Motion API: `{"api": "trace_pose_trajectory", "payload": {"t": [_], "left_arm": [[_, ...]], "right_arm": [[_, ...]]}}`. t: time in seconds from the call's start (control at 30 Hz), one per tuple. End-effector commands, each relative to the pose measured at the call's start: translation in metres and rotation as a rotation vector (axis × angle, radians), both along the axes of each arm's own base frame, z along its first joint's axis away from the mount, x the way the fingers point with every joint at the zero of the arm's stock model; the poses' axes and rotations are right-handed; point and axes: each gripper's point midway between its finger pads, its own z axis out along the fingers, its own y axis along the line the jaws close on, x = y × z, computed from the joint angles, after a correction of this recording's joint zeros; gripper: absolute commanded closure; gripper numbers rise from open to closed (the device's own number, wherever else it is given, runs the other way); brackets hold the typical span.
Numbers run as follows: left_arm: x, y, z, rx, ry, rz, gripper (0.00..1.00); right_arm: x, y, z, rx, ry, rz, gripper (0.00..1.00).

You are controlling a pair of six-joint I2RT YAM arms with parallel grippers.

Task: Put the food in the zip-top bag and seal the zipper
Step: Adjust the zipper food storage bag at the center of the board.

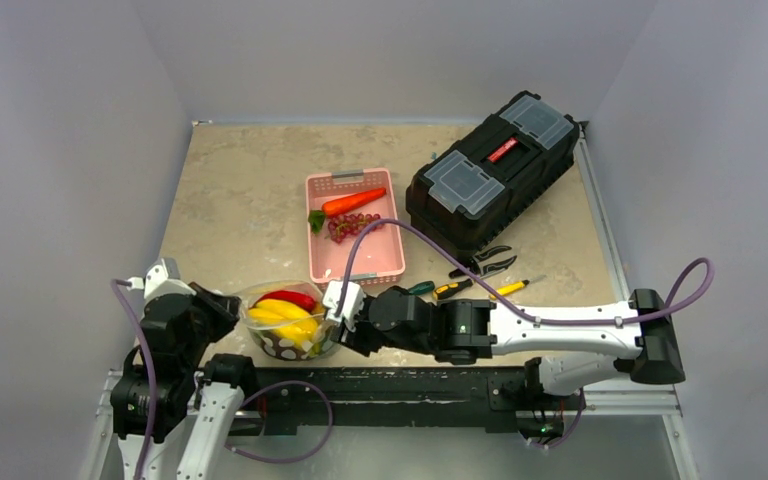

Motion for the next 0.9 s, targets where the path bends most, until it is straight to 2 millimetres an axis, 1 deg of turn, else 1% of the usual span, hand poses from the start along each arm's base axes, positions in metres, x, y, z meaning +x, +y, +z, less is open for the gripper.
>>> {"api": "trace_pose_trajectory", "payload": {"t": [0.0,0.1,0.2,0.23,0.27,0.33,0.37,0.43,0.47,0.53,0.6,0.63,0.7,0.8,0.87], "left_arm": [[0.003,-0.002,0.010,-0.033,-0.077,0.012,1.00],[0.002,-0.001,0.009,-0.027,-0.073,0.013,1.00],[0.000,0.000,0.008,-0.023,-0.063,0.013,1.00],[0.000,0.000,0.008,-0.025,-0.067,0.013,1.00],[0.000,-0.001,0.009,-0.027,-0.070,0.013,1.00],[0.001,-0.003,0.009,-0.039,-0.078,0.008,1.00],[0.002,-0.004,0.010,-0.046,-0.082,0.005,1.00],[0.002,-0.007,0.011,-0.064,-0.085,-0.003,1.00],[0.002,-0.008,0.011,-0.072,-0.086,-0.005,1.00],[0.002,-0.010,0.010,-0.086,-0.080,-0.008,1.00],[0.002,-0.011,0.009,-0.092,-0.075,-0.008,1.00],[0.001,-0.011,0.008,-0.093,-0.072,-0.006,1.00],[0.001,-0.010,0.007,-0.094,-0.067,0.003,1.00],[0.001,-0.010,0.009,-0.102,-0.071,0.009,1.00],[0.001,-0.011,0.011,-0.110,-0.075,0.008,1.00]], "right_arm": [[-0.015,0.015,0.065,0.153,0.035,0.088,0.47],[-0.013,0.018,0.108,0.208,0.031,0.078,0.29],[0.000,0.022,0.142,0.256,0.028,0.009,0.06],[0.006,0.024,0.150,0.268,0.025,-0.015,0.02],[0.013,0.028,0.155,0.278,0.025,-0.029,0.01],[0.033,0.037,0.160,0.295,0.055,-0.050,0.01],[0.043,0.042,0.161,0.306,0.087,-0.051,0.01],[0.063,0.053,0.157,0.317,0.127,-0.050,0.01],[0.072,0.061,0.148,0.308,0.134,-0.046,0.01],[0.080,0.077,0.138,0.302,0.141,-0.013,0.01],[0.086,0.092,0.131,0.303,0.168,0.015,0.01],[0.084,0.100,0.126,0.305,0.194,0.053,0.01],[0.086,0.107,0.117,0.310,0.248,0.096,0.01],[0.087,0.109,0.107,0.328,0.301,0.153,0.01],[0.083,0.109,0.102,0.333,0.328,0.207,0.01]]}}
